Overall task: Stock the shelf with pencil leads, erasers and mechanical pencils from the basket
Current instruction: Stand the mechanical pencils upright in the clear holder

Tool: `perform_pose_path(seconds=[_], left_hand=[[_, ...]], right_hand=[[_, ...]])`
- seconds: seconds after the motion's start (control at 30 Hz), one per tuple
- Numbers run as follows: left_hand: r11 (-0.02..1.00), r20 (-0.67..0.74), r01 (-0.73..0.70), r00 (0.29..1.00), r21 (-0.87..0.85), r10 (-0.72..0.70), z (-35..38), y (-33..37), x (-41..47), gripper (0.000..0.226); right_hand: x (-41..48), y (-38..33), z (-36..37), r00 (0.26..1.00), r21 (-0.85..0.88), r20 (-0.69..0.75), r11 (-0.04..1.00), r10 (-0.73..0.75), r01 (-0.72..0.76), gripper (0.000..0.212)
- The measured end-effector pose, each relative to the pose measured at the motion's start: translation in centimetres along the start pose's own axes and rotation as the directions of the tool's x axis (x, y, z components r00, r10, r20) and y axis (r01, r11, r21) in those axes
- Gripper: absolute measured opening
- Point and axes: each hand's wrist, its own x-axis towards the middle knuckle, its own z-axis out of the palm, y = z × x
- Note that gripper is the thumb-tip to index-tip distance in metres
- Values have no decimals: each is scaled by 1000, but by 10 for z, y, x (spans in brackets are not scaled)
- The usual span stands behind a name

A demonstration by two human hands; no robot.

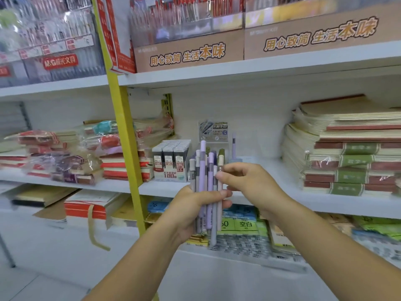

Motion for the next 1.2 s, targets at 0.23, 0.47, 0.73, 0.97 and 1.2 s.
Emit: perform_pose_path(seconds=[0.23,0.47,0.73,0.97,1.2], left_hand=[[998,42,57,997,-2,-57,-1,16,13,51],[1000,-95,-14,995,-5,14,-18,-4,65,30],[990,-156,-89,985,-108,72,-24,-12,114,13],[989,-184,-105,979,-102,85,-27,-27,136,16],[992,-184,-85,981,-97,66,-30,-26,142,16]], right_hand=[[14,-5,-19,997,159,-78,987,-19,32,14],[78,-24,-68,858,-45,-431,956,-280,289,41],[168,1,-99,900,-629,-234,763,-366,147,36],[198,31,-95,934,-644,-154,750,-324,154,32],[205,48,-91,948,-688,-107,710,-301,148,32]])
